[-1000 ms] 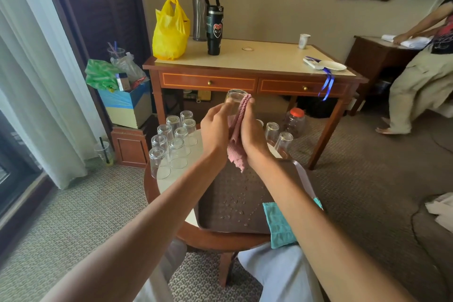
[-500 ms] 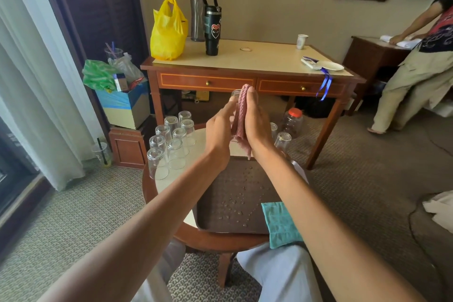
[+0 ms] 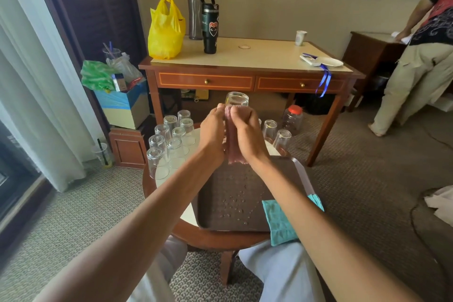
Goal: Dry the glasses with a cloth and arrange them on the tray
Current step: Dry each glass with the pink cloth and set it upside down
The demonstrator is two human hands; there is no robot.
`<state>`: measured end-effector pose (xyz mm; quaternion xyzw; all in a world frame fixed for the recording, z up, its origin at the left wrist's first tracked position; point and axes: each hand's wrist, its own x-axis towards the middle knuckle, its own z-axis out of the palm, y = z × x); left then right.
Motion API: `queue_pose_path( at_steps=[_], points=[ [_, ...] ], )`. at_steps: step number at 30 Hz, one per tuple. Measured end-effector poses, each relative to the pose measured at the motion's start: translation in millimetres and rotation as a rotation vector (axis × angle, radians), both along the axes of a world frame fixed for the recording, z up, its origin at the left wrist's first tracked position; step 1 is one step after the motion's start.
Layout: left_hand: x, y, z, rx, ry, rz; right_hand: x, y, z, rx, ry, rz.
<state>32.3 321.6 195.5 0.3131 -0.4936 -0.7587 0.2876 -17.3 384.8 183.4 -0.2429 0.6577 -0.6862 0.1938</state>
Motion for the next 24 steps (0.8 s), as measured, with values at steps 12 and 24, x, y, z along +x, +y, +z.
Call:
queue_pose_path(
  at_steps=[12, 24],
  points=[
    [-2, -16, 2, -0.076, 0.011, 0.019, 2, -7, -4, 0.011, -0.253, 0.102],
    [2, 2, 3, -0.071, -0.055, -0.079, -25, -12, 17, -0.052, -0.110, -0.045]
  ],
)
